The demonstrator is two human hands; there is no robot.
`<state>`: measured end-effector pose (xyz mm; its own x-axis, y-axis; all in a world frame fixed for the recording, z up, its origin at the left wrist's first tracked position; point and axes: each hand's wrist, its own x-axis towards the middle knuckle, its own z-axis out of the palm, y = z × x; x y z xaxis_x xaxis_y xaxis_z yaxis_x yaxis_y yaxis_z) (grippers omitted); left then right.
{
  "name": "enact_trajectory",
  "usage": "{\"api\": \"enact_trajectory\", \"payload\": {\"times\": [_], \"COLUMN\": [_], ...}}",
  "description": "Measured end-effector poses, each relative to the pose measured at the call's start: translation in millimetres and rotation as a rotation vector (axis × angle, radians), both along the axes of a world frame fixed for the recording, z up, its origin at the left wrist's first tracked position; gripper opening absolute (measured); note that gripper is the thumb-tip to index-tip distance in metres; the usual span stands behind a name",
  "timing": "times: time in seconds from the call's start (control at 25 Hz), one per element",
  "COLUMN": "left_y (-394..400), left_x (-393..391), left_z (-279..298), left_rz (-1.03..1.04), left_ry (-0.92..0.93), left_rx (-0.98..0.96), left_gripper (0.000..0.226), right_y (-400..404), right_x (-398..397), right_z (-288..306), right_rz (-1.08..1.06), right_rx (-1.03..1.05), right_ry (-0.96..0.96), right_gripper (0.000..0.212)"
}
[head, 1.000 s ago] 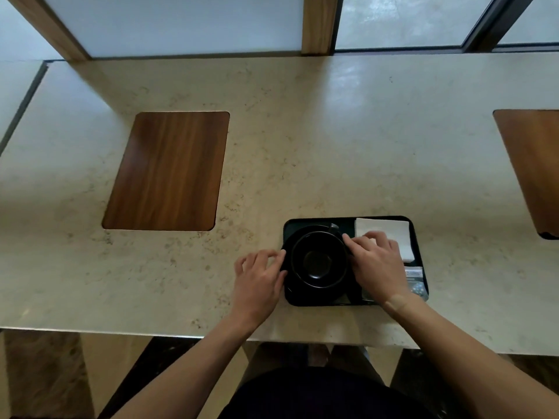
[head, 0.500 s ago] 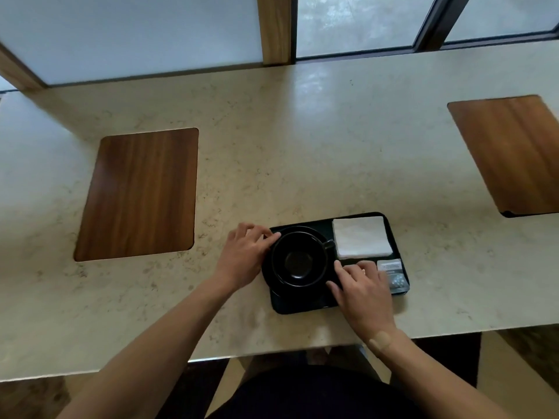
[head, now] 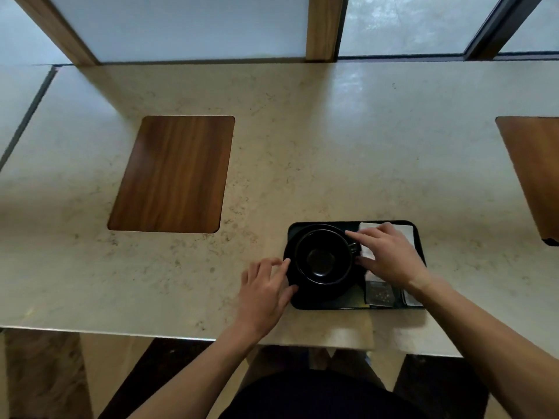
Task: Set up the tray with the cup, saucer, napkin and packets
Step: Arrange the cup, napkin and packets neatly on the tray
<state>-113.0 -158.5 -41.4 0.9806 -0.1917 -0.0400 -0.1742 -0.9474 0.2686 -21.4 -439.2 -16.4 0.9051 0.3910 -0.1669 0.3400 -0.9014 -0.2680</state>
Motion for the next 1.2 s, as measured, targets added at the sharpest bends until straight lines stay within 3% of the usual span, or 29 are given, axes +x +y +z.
{"api": "enact_trajectory", "payload": {"times": [0.28,0.64,0.84,1.2], "left_y": [-14,10,22,18], "left_x": [-5,40,61,50], "left_z": [2,2,-2,-1], "left_rz": [0.062,-0.188,-0.307,-0.257], "left_ry": [-0.028,-0.131,-0.134,-0.105], "left_rx": [0.088,0.230,0.236,0.150], "left_gripper": [0.055,0.051,0.050,0.049], "right_y": [1,10,22,22], "right_x": [6,-39,-65,-63], "right_z": [-2,-2,-4,-5], "right_rz": [0.071,-0.097,-0.196,-0.215], "right_rx": [-0.010,-0.081,-0.057,-0.009], "right_ry": [-0.012,-0.070,-0.148,-0.171], "right_gripper": [0.057,0.057,0.055,0.055]}}
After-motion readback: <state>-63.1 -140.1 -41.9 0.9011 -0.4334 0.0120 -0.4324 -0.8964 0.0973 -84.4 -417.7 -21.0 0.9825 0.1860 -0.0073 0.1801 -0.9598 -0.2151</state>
